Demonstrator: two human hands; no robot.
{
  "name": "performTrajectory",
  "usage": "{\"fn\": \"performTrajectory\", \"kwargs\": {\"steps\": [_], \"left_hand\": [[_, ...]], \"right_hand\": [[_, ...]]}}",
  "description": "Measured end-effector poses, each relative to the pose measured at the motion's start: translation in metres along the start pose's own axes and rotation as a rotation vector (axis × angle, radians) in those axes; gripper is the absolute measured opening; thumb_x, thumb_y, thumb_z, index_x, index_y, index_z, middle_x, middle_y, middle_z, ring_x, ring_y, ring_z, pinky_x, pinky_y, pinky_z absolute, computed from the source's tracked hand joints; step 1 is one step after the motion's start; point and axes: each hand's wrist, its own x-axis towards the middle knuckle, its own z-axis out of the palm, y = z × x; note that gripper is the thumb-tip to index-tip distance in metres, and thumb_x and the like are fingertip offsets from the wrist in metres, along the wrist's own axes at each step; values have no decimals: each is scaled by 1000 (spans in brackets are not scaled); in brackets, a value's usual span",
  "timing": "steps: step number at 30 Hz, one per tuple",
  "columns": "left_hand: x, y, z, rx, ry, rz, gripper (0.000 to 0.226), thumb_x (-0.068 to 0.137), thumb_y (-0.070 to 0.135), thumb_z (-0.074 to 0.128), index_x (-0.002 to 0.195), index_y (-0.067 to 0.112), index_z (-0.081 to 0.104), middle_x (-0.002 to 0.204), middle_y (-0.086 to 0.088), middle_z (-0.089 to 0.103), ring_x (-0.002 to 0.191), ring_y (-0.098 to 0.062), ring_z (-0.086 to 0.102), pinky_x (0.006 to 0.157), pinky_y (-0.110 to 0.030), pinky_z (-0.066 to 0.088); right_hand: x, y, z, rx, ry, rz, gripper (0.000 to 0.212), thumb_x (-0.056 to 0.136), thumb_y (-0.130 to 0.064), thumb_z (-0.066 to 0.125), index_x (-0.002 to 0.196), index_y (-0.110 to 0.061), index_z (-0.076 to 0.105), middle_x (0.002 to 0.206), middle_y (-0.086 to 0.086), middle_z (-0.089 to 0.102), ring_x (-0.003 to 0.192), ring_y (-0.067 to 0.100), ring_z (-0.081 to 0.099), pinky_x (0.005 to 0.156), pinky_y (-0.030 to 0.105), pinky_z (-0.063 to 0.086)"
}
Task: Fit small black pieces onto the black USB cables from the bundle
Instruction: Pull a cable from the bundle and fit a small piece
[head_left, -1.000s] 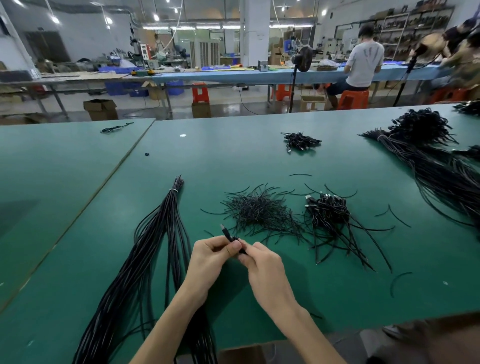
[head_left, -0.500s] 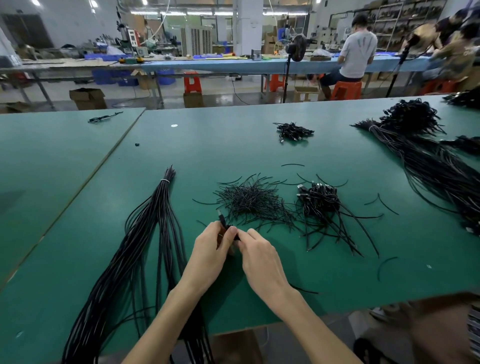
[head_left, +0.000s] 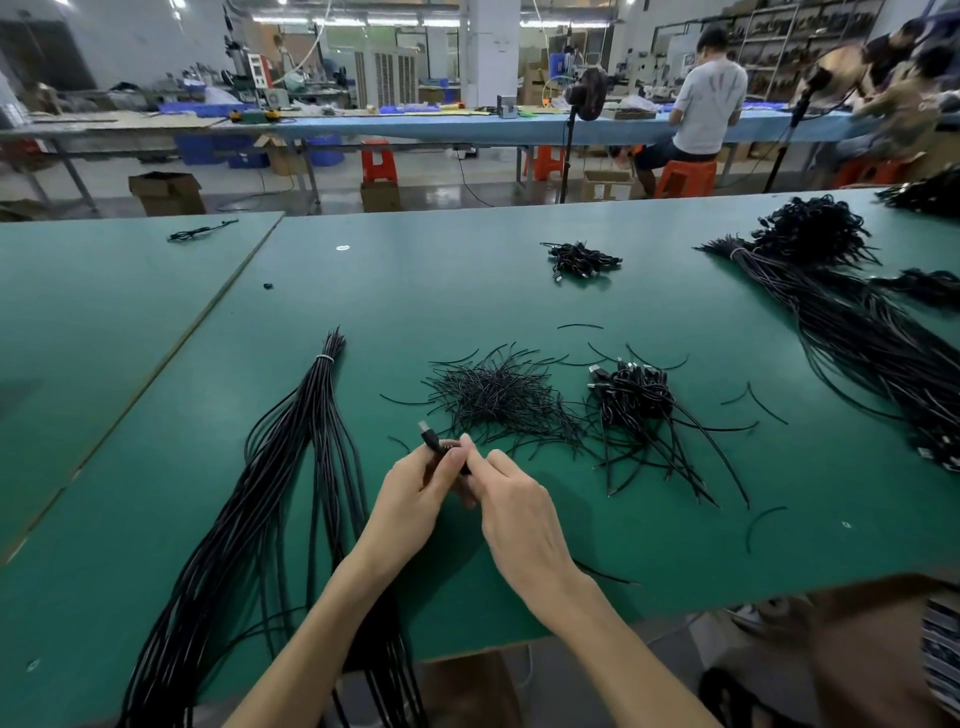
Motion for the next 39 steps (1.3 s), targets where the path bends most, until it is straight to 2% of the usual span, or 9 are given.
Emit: {"fn": "performTrajectory", "kwargs": {"steps": [7, 10, 12, 15, 21, 30, 35, 37, 39], "left_hand": [[1, 1, 0, 4, 9, -24, 18, 107, 18, 51, 103, 12, 68, 84, -5, 75, 77, -15, 69, 71, -16, 50], [0, 2, 2, 43, 17, -39, 21, 109, 21, 48, 102, 12, 65, 82, -5, 71, 74, -19, 64, 68, -27, 51], [-1, 2, 3, 78, 18, -43, 23, 109, 26, 45, 97, 15, 61, 78, 3, 66, 66, -11, 56, 63, -27, 47], [-2, 2, 3, 123, 21, -12, 24, 110, 30, 42, 91, 21, 54, 75, 17, 60, 65, -3, 50, 62, -18, 40], [-6, 7, 1, 159, 1, 40, 34, 106, 44, 35, 88, 20, 53, 80, 14, 66, 66, -6, 54, 62, -19, 40], [-7, 16, 2, 59, -115, 55, 32, 111, 25, 38, 87, 8, 52, 61, 1, 55, 52, -12, 47, 56, -24, 40], [-1, 16, -3, -83, -210, -56, 28, 110, 24, 45, 97, 3, 58, 74, -8, 65, 59, -20, 54, 57, -29, 43], [7, 16, -10, -65, -283, -45, 27, 106, 28, 51, 101, 3, 60, 80, -18, 68, 61, -22, 57, 56, -27, 44], [22, 16, -21, 24, -341, -38, 18, 103, 21, 58, 108, 5, 62, 83, -13, 71, 63, -18, 63, 55, -22, 44]], "right_hand": [[0, 0, -1, 95, -68, 34, 54, 111, -22, 42, 162, -15, 26, 111, 2, 61, 95, 22, 63, 81, 39, 53], [-2, -3, -2, 100, -92, 42, 53, 111, -26, 39, 161, -13, 28, 122, 5, 63, 104, 23, 64, 87, 39, 53], [-2, -4, -2, 92, -101, 49, 46, 112, -28, 35, 156, -15, 40, 123, 3, 64, 105, 23, 64, 87, 40, 54], [-3, -6, -3, 41, -100, 48, 36, 113, -30, 31, 133, -16, 56, 112, 2, 65, 93, 25, 66, 79, 43, 54], [-1, -4, -9, -60, -166, 5, 26, 112, -33, 28, 98, -19, 44, 92, -3, 61, 76, 27, 62, 68, 42, 49], [-3, 19, -14, 269, -242, 77, 34, 111, -43, 37, 88, -23, 52, 69, -10, 53, 63, 9, 47, 64, 36, 39], [-3, 18, -17, 333, -208, 117, 35, 111, -41, 38, 79, -28, 48, 74, -9, 57, 72, 15, 53, 71, 41, 46], [-4, 19, -16, 422, -168, 152, 35, 111, -37, 40, 78, -28, 49, 67, -15, 53, 62, 7, 44, 62, 33, 39], [-3, 21, -17, 541, -120, 199, 36, 112, -33, 40, 78, -23, 50, 61, -17, 47, 58, 7, 35, 59, 31, 32]]}}
